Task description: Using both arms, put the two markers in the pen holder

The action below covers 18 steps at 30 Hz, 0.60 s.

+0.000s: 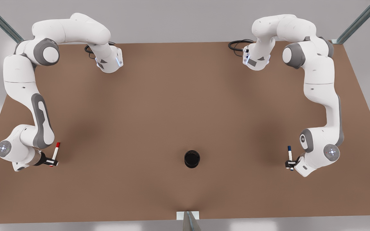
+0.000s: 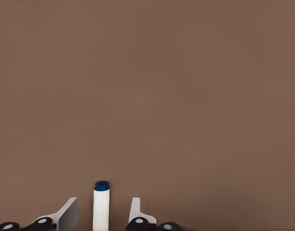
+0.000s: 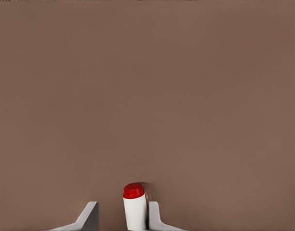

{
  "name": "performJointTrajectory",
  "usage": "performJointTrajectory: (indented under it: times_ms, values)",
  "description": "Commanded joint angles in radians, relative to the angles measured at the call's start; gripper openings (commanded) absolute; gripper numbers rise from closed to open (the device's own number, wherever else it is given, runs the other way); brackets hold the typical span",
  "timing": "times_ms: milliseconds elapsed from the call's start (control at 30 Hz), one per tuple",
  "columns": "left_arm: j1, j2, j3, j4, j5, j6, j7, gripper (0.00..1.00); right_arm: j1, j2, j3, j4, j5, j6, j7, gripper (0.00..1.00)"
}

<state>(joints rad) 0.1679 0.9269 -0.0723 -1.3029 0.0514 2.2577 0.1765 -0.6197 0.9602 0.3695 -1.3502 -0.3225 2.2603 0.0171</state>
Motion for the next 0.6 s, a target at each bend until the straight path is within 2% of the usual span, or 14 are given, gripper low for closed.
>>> performJointTrajectory:
  times_ms: [0,33,200,267,433,500,567]
  values:
    - [0.001,0.001,0.0,0.001,0.001,0.022,0.02,0.56,0.0,-0.001,0.0,0.0,-0.004,0.021,-0.043,0.45]
    - [0.007,0.006,0.0,0.001,0.001,0.031,0.02,0.53,0.0,-0.001,0.0,0.0,-0.006,0.022,-0.045,0.42]
    - [0.008,0.012,0.0,0.001,0.001,0.04,0.02,0.53,-0.002,-0.001,0.0,0.0,-0.006,0.022,-0.062,0.43]
    - [0.008,0.015,0.0,0.001,0.001,0.04,0.02,0.53,0.0,-0.003,0.0,-0.012,-0.026,0.022,-0.068,0.47]
    - [0.007,0.023,0.0,0.001,0.001,0.046,0.02,0.51,-0.012,-0.015,0.014,-0.047,-0.087,0.021,-0.088,0.46]
    - [0.008,0.024,0.0,0.001,0.001,0.048,0.02,0.46,-0.012,-0.02,0.016,-0.047,-0.087,0.015,-0.091,0.32]
    - [0.008,0.024,0.0,0.001,0.001,0.048,0.02,0.44,-0.014,-0.027,0.017,-0.046,-0.087,0.013,-0.106,0.25]
